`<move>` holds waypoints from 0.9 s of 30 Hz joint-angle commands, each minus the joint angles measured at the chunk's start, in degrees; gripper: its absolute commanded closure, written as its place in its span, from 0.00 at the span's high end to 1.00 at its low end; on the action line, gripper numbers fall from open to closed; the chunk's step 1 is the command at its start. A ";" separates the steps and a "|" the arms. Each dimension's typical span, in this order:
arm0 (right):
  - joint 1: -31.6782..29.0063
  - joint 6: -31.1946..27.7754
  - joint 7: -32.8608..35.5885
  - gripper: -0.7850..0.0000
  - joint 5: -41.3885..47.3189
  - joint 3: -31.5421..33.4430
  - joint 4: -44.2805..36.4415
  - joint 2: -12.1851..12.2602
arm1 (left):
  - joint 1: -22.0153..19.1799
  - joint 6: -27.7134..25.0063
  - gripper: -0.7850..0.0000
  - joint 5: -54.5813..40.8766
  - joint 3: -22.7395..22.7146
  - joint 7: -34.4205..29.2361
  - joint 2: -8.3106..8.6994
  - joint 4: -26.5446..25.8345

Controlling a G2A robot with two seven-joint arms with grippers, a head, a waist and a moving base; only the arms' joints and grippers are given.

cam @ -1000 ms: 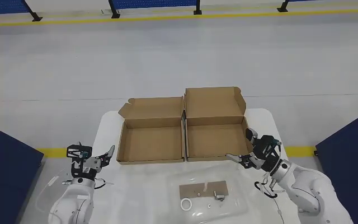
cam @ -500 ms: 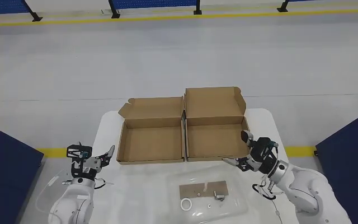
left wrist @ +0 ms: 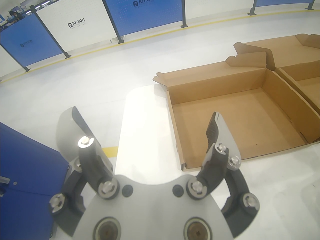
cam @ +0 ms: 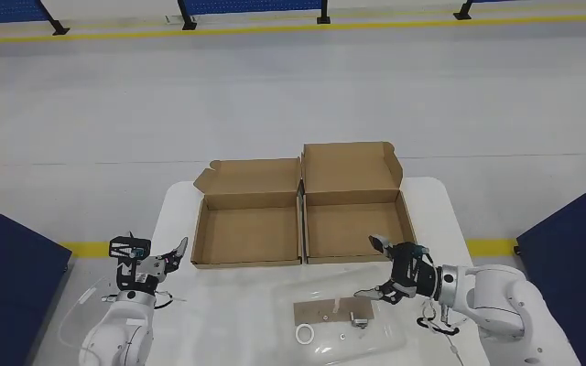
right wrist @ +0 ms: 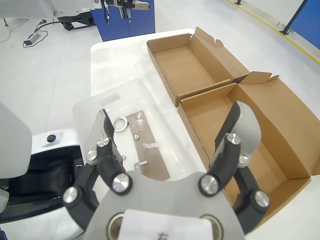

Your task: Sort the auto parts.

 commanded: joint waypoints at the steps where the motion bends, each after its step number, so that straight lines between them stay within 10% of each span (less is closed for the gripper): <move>1: 0.00 -0.01 0.06 1.00 0.00 0.00 0.00 0.00 | 0.00 0.00 1.00 0.00 0.00 0.00 0.00 0.00; 15: 1.93 -0.01 15.50 1.00 7.60 -7.38 -0.64 2.81 | 0.00 0.00 1.00 0.00 0.00 0.00 0.00 0.00; 27: 1.93 -0.01 15.50 1.00 7.60 -7.38 -0.64 2.81 | 0.00 0.00 1.00 0.00 0.00 0.00 0.00 0.00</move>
